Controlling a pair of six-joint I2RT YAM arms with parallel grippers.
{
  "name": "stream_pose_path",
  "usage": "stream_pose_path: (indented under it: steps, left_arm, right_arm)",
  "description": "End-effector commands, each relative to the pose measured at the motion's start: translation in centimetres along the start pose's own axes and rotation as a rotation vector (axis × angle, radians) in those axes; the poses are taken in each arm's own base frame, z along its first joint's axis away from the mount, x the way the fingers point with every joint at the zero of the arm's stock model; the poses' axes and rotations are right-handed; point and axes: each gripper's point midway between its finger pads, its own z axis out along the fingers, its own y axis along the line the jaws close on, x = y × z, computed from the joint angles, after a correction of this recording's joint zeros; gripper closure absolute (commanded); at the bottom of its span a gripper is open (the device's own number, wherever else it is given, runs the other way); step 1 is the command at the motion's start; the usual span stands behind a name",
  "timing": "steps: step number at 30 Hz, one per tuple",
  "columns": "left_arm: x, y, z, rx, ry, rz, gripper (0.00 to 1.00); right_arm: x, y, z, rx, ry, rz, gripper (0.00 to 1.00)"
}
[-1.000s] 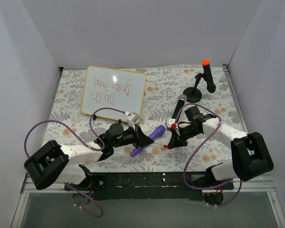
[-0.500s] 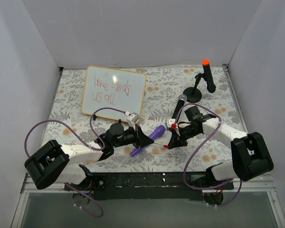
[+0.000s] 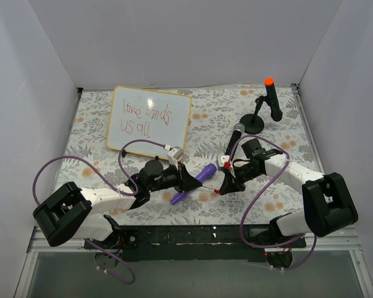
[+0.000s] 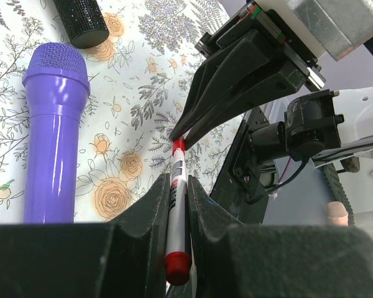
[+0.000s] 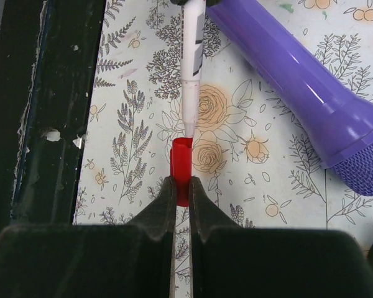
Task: Write a sentence on the whiteboard
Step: Close the whiteboard marker at the center of the board.
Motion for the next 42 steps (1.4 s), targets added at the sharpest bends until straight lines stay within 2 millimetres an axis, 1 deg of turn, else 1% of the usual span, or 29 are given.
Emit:
stream_pose_path:
  steps: [1,9,14,31,42]
  left_arm:
    - [-1.1,-1.0,0.3,0.027,-0.018,0.035,1.00]
    - [-1.2,-1.0,-0.5,0.012,-0.035,0.042,1.00]
    - [-1.3,-1.3,-0.7,0.018,-0.035,0.045,1.00]
    - [-0.5,-1.0,-0.2,0.024,0.002,0.044,1.00]
    - [-0.5,-1.0,0.1,0.034,0.005,0.035,1.00]
  right_arm:
    - [-0.3,0.5,0.2,-0.020,-0.022,0.000,0.99]
    - [-0.2,0.4,0.2,-0.018,-0.019,0.001,0.99]
    - [-0.2,0.4,0.2,-0.018,-0.017,0.004,0.99]
    - [-0.2,0.4,0.2,-0.017,-0.018,0.004,0.99]
    - [-0.2,0.5,0.2,-0.020,-0.018,0.008,0.99]
